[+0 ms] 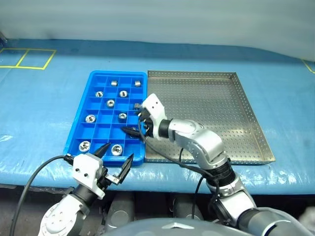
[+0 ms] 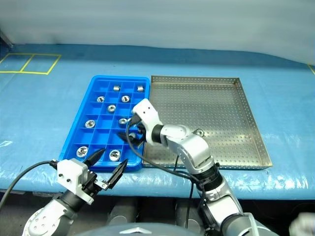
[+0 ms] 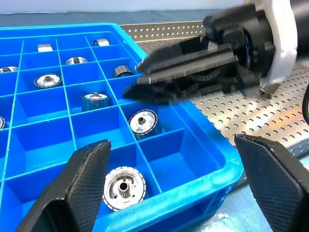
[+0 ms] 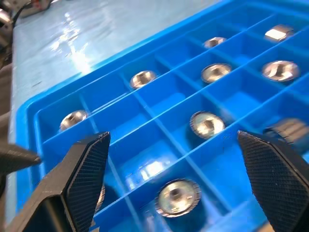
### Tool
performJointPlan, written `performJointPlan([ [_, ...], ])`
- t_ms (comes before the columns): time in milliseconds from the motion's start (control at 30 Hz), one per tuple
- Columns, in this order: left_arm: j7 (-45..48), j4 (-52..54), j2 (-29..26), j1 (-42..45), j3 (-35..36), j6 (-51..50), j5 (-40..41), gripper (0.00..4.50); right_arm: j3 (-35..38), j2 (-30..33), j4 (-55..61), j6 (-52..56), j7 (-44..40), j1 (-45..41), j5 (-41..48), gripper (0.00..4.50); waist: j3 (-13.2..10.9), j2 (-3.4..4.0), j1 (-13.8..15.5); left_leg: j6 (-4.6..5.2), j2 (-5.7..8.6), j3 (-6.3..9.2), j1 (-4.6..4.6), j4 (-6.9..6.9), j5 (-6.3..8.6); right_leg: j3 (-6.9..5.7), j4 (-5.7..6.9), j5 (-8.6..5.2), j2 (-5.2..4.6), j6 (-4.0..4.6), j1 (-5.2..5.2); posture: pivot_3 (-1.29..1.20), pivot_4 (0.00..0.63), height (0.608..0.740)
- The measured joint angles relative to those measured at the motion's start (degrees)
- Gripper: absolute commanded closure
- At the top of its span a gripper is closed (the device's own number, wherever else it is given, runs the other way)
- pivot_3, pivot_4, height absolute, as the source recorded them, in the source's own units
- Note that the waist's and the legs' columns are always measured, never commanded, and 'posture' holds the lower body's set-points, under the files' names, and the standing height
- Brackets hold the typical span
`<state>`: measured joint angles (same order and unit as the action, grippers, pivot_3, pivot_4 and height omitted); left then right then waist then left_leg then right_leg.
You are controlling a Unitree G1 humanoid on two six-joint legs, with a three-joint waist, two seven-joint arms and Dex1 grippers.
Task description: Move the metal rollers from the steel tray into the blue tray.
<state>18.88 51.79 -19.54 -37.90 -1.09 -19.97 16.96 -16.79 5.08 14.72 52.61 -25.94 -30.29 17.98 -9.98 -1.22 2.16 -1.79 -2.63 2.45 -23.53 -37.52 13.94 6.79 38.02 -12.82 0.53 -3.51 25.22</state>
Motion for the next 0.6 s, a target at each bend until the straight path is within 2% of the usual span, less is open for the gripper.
performJointPlan([
  [300, 2.10, -2.19, -1.78, 5.27, -0.03, -2.02, 1.71, 0.00, 10.83, 1.87, -0.33, -1.37, 9.07, 0.45, -3.12, 0.06, 0.03, 0.02, -1.09, 0.00, 0.01, -0.03, -0.01, 0.00, 0.00, 0.03, 0.00, 0.03, 0.00, -0.03, 0.01, 0.08, 0.150, 0.740],
  [600, 4.88, -4.84, -3.73, 11.22, -0.81, -3.69, 2.37, 0.00, 13.76, 4.67, 2.08, -1.19, 14.42, 8.08, -5.63, 0.06, 0.11, 0.15, -4.60, 0.01, 0.01, -0.09, 0.01, -0.06, 0.00, 0.13, 0.00, 0.15, 0.00, -0.15, -0.01, -0.01, 0.150, 0.740],
])
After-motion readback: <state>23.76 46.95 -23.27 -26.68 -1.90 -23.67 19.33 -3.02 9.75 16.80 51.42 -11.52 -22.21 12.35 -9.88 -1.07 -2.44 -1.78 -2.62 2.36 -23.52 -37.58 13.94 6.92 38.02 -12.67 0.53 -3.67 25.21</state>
